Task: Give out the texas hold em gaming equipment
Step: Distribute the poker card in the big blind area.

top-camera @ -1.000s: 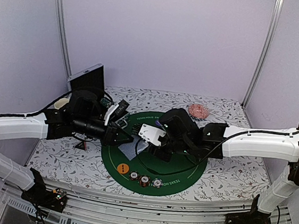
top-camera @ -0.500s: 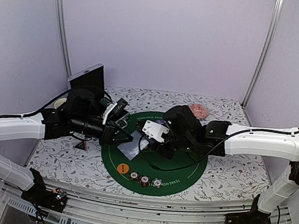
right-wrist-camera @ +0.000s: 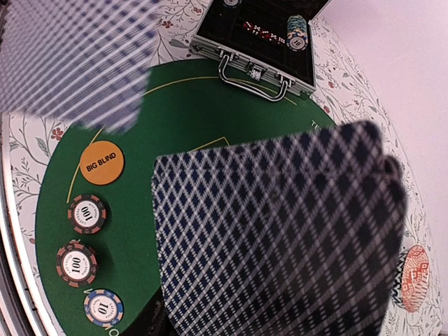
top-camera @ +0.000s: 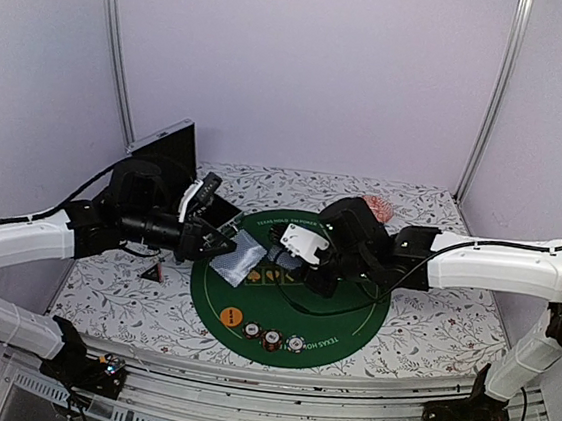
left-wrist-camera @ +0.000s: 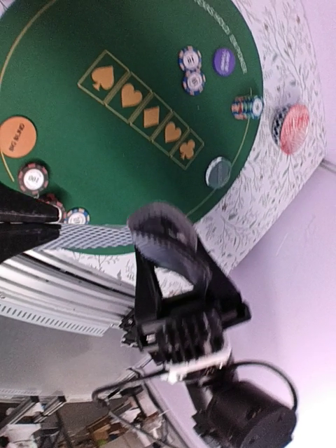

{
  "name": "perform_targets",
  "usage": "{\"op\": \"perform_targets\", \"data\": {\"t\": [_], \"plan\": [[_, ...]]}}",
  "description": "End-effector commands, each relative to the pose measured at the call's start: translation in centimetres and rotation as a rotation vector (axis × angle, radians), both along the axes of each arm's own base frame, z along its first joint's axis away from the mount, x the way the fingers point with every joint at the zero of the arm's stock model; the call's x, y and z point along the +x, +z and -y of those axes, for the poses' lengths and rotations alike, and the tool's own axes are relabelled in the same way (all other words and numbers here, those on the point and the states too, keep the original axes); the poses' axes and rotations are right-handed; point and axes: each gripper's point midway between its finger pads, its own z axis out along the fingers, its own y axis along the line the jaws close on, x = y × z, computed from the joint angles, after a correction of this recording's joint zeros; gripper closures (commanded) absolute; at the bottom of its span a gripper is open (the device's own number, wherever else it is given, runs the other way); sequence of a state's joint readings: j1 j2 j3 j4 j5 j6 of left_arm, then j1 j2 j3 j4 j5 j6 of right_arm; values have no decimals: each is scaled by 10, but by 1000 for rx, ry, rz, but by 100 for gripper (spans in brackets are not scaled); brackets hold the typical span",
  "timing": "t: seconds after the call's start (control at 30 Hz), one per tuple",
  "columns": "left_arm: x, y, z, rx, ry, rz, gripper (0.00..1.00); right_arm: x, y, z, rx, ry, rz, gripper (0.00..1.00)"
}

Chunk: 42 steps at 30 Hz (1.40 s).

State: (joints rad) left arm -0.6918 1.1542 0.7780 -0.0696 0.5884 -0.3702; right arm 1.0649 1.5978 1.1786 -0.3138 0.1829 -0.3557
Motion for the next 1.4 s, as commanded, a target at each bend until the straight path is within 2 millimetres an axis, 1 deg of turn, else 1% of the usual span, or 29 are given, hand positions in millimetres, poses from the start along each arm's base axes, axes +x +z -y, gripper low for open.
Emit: {"op": "perform_targets", "data": {"t": [0.0,0.07,0.13,0.23,0.33,0.43,0.5,0.67,0.73,0.87,1.03,1.07,1.13,1.2,1.27,1.37], "plan": [[32,-32,-38,44,190,-118,100,-1,21,5,64,-12,9,56],[45,-52,-53,77,271,-164,100,-2,21,7,63,-14,6,56],[54,-76,-65,121,329,-206,100,-3,20,9,62,-18,3,56],[55,-108,-71,187,359,-262,100,-4,22,10,65,-17,-1,56],[55,-136,-77,242,376,-308,100,-6,22,10,64,-13,-5,56],[57,-160,-85,306,408,-326,100,-7,22,10,67,-10,-12,56],[58,-173,-90,340,421,-348,100,-7,20,10,66,-9,-18,56],[62,-191,-100,413,460,-353,100,-9,16,8,60,-6,-32,56],[61,-193,-102,428,459,-350,100,-9,14,8,57,-6,-33,56],[57,-192,-92,393,408,-355,100,-10,14,6,58,4,-39,56],[57,-200,-89,413,397,-373,100,-11,15,4,63,20,-43,56],[58,-200,-88,416,396,-374,95,-12,15,3,64,23,-46,56],[60,-199,-90,429,413,-371,71,-13,15,3,61,28,-52,56],[64,-194,-94,434,447,-353,53,-14,14,3,58,33,-57,56],[70,-180,-97,416,486,-316,41,-15,15,3,58,34,-61,56],[77,-152,-98,365,524,-249,33,-18,17,1,69,49,-69,56]]}}
